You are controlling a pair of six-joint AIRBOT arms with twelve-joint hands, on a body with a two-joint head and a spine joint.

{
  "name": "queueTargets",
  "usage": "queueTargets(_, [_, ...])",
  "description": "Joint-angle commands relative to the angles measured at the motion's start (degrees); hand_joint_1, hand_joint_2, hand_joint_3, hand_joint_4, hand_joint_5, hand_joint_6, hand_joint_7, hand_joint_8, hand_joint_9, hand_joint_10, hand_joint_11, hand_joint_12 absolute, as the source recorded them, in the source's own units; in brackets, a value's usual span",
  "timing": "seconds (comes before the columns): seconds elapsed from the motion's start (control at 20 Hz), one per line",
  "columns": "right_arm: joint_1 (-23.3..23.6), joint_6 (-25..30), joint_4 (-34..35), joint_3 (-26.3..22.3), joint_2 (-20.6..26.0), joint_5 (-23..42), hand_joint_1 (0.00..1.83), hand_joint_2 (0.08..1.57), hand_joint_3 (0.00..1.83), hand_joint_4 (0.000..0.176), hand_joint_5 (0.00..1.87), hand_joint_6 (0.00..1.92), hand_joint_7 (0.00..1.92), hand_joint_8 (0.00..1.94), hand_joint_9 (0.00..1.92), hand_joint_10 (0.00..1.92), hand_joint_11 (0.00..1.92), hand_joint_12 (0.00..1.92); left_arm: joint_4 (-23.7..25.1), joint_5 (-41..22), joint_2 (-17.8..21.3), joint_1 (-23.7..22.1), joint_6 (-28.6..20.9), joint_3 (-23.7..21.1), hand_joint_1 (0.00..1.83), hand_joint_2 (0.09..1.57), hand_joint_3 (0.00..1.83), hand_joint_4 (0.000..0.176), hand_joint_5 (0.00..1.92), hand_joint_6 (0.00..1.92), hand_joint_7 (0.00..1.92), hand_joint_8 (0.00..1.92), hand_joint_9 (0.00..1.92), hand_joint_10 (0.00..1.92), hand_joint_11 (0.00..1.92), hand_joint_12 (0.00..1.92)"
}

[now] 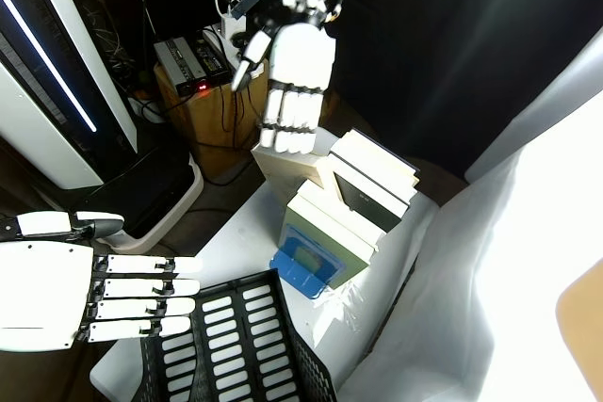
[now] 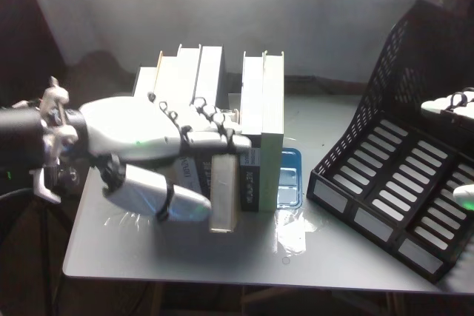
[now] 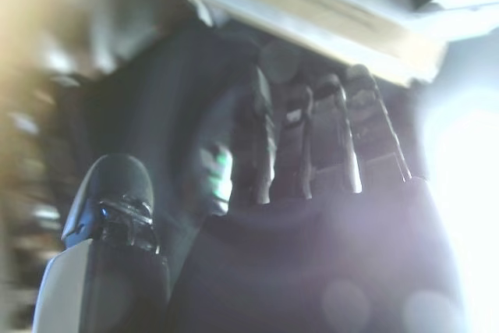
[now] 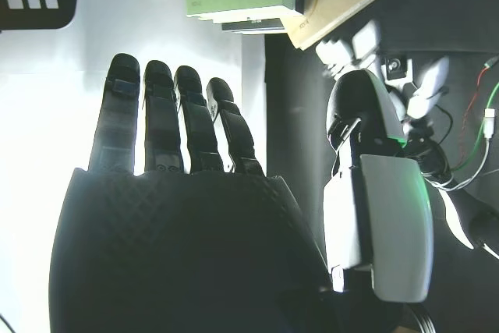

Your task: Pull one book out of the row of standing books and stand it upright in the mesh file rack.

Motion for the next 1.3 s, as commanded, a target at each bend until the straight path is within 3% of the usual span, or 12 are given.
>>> queueTargets(0.0, [0.8,0.4,0.7,0.0,1.0,6.6,0.56,1.18,0.0,0.0,0.0,0.0,0.0,0.0,0.0,0.0,0.0,0.0,-3.9,-6.1,1.0,0.1,-0.1,-0.3,0.24,1.33,0.02,0.034,0.0,0.0,0.0,0.0,0.0,0.0,0.0,0.0])
queueTargets(0.2, [3.1,0.9,-2.1,-0.2,1.3,6.5,0.63,1.16,0.0,0.001,0.0,0.0,0.0,0.0,0.0,0.0,0.0,0.0,-15.2,-10.0,3.3,1.8,-0.1,-1.5,0.14,1.37,0.02,0.037,0.0,0.0,0.0,0.0,0.0,0.0,0.0,0.0])
queueTargets(0.25, [4.1,1.0,-3.2,-0.2,1.3,6.2,0.68,1.14,0.0,0.002,0.0,0.0,0.0,0.0,0.0,0.0,0.0,0.0,-19.0,-11.1,4.0,2.9,-0.1,-1.7,0.18,1.34,0.0,0.0,0.0,0.0,0.0,0.0,0.0,0.0,0.0,0.0])
queueTargets(0.5, [12.6,1.8,-13.4,0.9,-0.1,-1.5,0.64,1.12,0.0,0.0,0.0,0.0,0.0,0.0,0.0,0.0,0.0,0.0,-37.7,-17.4,6.7,11.6,-0.1,-2.0,0.17,1.33,0.0,0.007,0.0,0.0,0.0,0.0,0.0,0.0,0.0,0.0])
queueTargets(0.75, [20.1,4.3,-24.0,3.0,-3.5,-8.9,0.64,1.12,0.0,0.0,0.0,0.0,0.0,0.0,0.0,0.0,0.0,0.0,-51.4,-23.9,8.2,19.2,-0.1,-2.3,0.17,1.33,0.0,0.007,0.0,0.0,0.0,0.0,0.0,0.0,0.0,0.0])
queueTargets(0.8, [21.8,5.5,-27.0,3.7,-4.6,-10.5,0.68,1.11,0.0,0.013,0.0,0.0,0.0,0.0,0.0,0.0,0.0,0.0,-54.4,-25.5,8.5,20.9,-0.1,-2.2,0.1,1.34,0.0,0.013,0.0,0.0,0.0,0.0,0.0,0.0,0.0,0.0])
queueTargets(0.85, [23.2,6.5,-29.7,4.2,-5.3,-11.8,0.68,1.11,0.0,0.013,0.0,0.0,0.0,0.0,0.0,0.0,0.0,0.0,-56.4,-26.6,8.7,22.2,-0.1,-2.1,0.1,1.34,0.0,0.013,0.0,0.0,0.0,0.0,0.0,0.0,0.0,0.0])
queueTargets(0.9, [25.3,7.7,-33.3,4.6,-6.2,-13.5,0.73,1.05,0.0,0.0,0.0,0.0,0.0,0.0,0.0,0.0,0.0,0.0,-58.8,-28.0,8.8,23.6,-0.1,-2.0,0.14,1.34,0.0,0.044,0.0,0.0,0.0,0.0,0.0,0.0,0.0,0.0])
queueTargets(1.05, [29.8,11.4,-41.8,5.8,-8.4,-16.4,0.8,1.01,0.0,0.0,0.0,0.0,0.0,0.0,0.0,0.0,0.0,0.0,-62.7,-30.7,9.0,26.2,-0.1,-2.0,0.16,1.34,0.0,0.03,0.0,0.0,0.0,0.0,0.0,0.0,0.0,0.0])
queueTargets(1.1, [31.1,11.6,-43.7,5.9,-8.7,-17.4,0.86,0.97,0.0,0.0,0.0,0.0,0.0,0.0,0.0,0.0,0.0,0.0,-63.5,-31.2,9.0,26.8,-0.1,-2.1,0.17,1.34,0.0,0.04,0.0,0.0,0.0,0.0,0.0,0.0,0.0,0.0])
queueTargets(1.15, [32.1,11.6,-45.4,6.1,-9.3,-18.1,0.87,0.93,0.0,0.0,0.0,0.0,0.0,0.0,0.0,0.0,0.0,0.0,-64.2,-31.7,9.1,27.3,-0.1,-2.1,0.16,1.34,0.0,0.034,0.0,0.0,0.0,0.0,0.0,0.0,0.0,0.0])
queueTargets(1.25, [33.9,13.0,-49.5,6.7,-10.7,-19.1,0.81,0.93,0.0,0.0,0.0,0.0,0.0,0.0,0.0,0.0,0.0,0.0,-65.6,-32.7,9.1,28.3,-0.1,-2.1,0.17,1.33,0.0,0.052,0.0,0.0,0.0,0.0,0.0,0.0,0.0,0.0])
